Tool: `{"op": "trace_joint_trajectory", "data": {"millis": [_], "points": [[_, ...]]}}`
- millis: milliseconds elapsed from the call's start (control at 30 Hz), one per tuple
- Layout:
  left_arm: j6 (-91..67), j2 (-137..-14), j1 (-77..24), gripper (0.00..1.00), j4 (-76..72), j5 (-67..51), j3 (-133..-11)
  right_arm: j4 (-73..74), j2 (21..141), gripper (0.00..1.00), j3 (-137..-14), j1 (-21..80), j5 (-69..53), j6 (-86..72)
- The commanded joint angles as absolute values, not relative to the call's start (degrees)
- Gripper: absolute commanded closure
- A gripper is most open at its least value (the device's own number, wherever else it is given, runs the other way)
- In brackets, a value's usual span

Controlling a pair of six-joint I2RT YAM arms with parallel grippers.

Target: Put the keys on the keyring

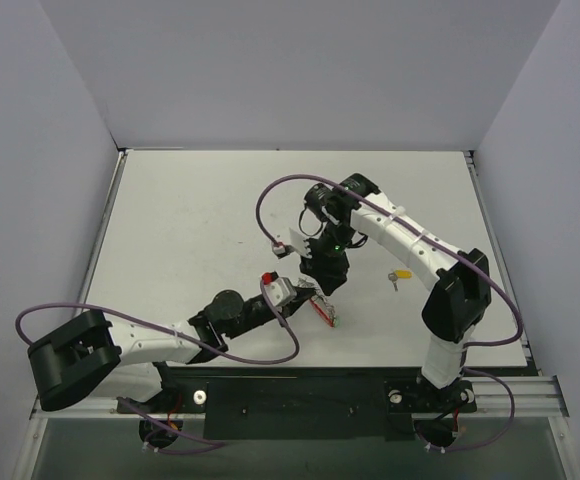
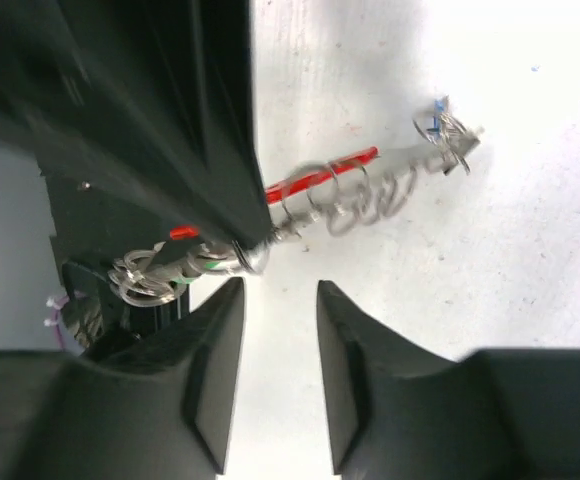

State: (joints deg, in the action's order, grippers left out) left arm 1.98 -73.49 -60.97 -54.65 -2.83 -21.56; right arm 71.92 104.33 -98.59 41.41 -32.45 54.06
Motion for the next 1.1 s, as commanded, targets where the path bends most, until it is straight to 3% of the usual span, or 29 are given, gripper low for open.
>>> {"op": "trace_joint_trajectory", "data": {"millis": [0, 200, 367, 600, 1067], "points": [[-2.9, -68.82, -59.68, 1.0, -67.4, -0.88, -18.29, 67.86, 97.23, 0.66, -92.3, 35.35, -42.09, 54.48], [-7.56, -66.71, -58.27, 1.0, -78.81, 2.54, -14.24, 59.16, 91.67, 0.62, -87.45, 31.83, -46.48, 62.81], [-7.21, -65.31, -58.01, 1.0, -79.64, 2.47, -15.47, 57.66, 93.6, 0.63, -92.8, 29.71, -56.49, 64.51], [-7.2, -62.58, -57.75, 1.0, -79.27, 3.95, -15.56, 64.49, 94.4, 0.73, -95.89, 30.41, -66.96, 71.79], [-11.25, -64.33, -57.83, 1.0, -85.25, 3.34, -14.59, 67.15, 94.13, 0.87, -95.27, 33.92, -68.29, 75.32]]}}
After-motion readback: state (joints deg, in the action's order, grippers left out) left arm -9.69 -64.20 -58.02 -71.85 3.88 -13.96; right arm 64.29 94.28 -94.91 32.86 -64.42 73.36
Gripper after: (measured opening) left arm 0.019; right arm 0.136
